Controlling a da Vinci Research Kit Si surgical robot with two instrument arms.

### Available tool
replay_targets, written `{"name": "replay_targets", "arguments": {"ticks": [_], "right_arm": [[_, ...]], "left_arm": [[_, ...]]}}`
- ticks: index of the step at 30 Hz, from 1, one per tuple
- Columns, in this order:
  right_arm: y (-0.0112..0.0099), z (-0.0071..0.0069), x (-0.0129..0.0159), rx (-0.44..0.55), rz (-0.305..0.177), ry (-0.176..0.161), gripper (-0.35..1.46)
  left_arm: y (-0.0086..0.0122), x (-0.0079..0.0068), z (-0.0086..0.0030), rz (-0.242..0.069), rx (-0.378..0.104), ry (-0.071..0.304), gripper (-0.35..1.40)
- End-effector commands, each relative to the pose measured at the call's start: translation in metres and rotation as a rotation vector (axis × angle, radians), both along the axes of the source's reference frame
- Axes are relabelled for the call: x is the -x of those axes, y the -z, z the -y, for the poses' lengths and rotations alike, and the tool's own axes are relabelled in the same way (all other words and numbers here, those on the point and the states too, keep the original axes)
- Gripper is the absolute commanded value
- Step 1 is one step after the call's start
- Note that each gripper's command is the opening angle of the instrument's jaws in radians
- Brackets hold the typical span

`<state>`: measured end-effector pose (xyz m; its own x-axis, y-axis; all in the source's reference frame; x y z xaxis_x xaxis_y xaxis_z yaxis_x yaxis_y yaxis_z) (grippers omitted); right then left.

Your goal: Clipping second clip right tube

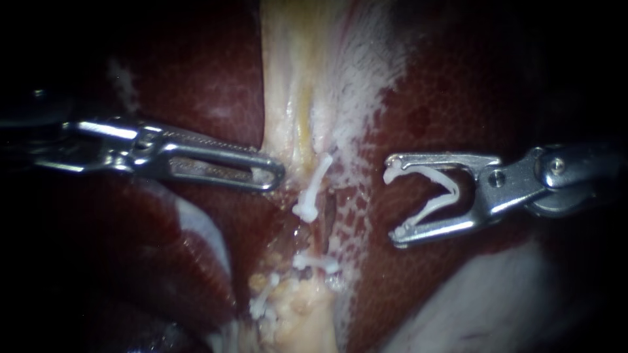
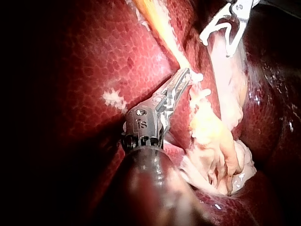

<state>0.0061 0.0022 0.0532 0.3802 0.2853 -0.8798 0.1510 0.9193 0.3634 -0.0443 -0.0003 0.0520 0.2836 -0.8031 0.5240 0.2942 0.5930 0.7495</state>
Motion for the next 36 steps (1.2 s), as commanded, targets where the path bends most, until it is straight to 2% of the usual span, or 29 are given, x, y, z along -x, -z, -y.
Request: {"name": "replay_targets", "arguments": {"ticks": [1,5,8,14,17,21,24,29,36], "right_arm": [[0.0000,0.0000,0.0000,0.000,0.000,-0.001,0.60],[-0.0001,0.0002,-0.0003,0.003,0.002,-0.004,0.60],[-0.0007,0.0008,-0.0011,-0.021,0.008,-0.013,0.60],[-0.0029,0.0036,-0.0025,-0.093,0.017,-0.016,0.60],[-0.0040,0.0048,-0.0033,-0.152,0.030,-0.029,0.60],[-0.0054,0.0061,-0.0047,-0.245,0.055,-0.063,0.60],[-0.0062,0.0067,-0.0059,-0.287,0.064,-0.071,0.60],[-0.0068,0.0071,-0.0077,-0.342,0.077,-0.081,0.60],[-0.0075,0.0075,-0.0094,-0.368,0.078,-0.069,0.59]], "left_arm": [[0.0000,0.0000,0.0000,0.000,0.000,0.000,-0.32],[0.0003,-0.0001,-0.0001,0.000,-0.001,0.000,-0.32],[0.0008,-0.0005,-0.0004,0.003,-0.005,-0.003,-0.32],[0.0022,-0.0020,-0.0017,-0.002,-0.009,0.007,-0.32],[0.0033,-0.0030,-0.0026,-0.010,-0.015,0.022,-0.33],[0.0055,-0.0042,-0.0037,-0.001,-0.003,0.035,-0.33],[0.0071,-0.0048,-0.0042,0.007,0.012,0.044,-0.33],[0.0094,-0.0054,-0.0045,0.016,0.024,0.050,-0.33],[0.0100,-0.0052,-0.0040,0.016,0.026,0.056,-0.33]]}}
